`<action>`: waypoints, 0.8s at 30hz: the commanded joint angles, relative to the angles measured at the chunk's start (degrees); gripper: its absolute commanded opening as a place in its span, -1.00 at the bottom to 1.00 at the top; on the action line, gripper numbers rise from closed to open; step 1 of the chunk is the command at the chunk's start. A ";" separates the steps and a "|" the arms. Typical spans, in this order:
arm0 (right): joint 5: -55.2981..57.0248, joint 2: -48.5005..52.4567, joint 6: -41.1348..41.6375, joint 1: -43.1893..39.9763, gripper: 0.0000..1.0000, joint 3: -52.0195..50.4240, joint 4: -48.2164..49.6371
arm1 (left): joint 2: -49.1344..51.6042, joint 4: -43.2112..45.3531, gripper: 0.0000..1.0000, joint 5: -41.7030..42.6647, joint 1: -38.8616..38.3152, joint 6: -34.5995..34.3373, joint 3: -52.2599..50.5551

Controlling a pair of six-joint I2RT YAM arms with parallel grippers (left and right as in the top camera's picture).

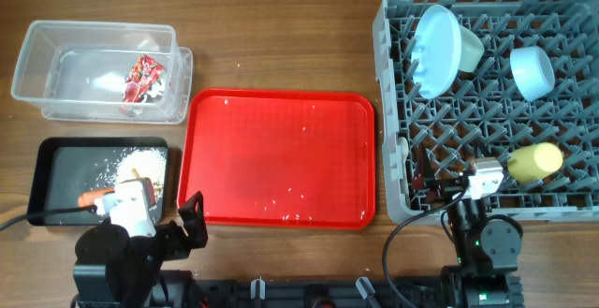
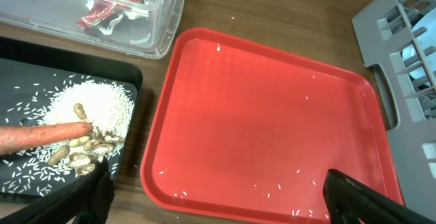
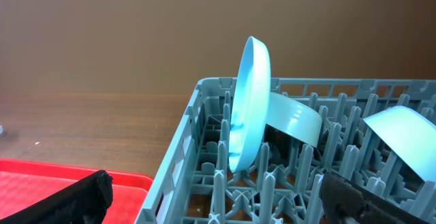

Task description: Sort waste into correct bins and load items into the dishwasher rack

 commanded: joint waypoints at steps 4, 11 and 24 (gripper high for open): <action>-0.61 -0.61 -0.63 -0.35 0.99 -0.02 0.11 | -0.28 0.13 1.00 -0.59 0.44 0.26 -0.17; -0.63 -0.61 -0.66 -0.35 1.00 -0.02 0.11 | -0.28 0.13 1.00 -0.59 0.44 0.26 -0.17; -0.63 -0.61 -0.66 -0.35 0.99 -0.02 0.11 | -16.61 28.20 1.00 -1.40 3.93 0.44 -24.65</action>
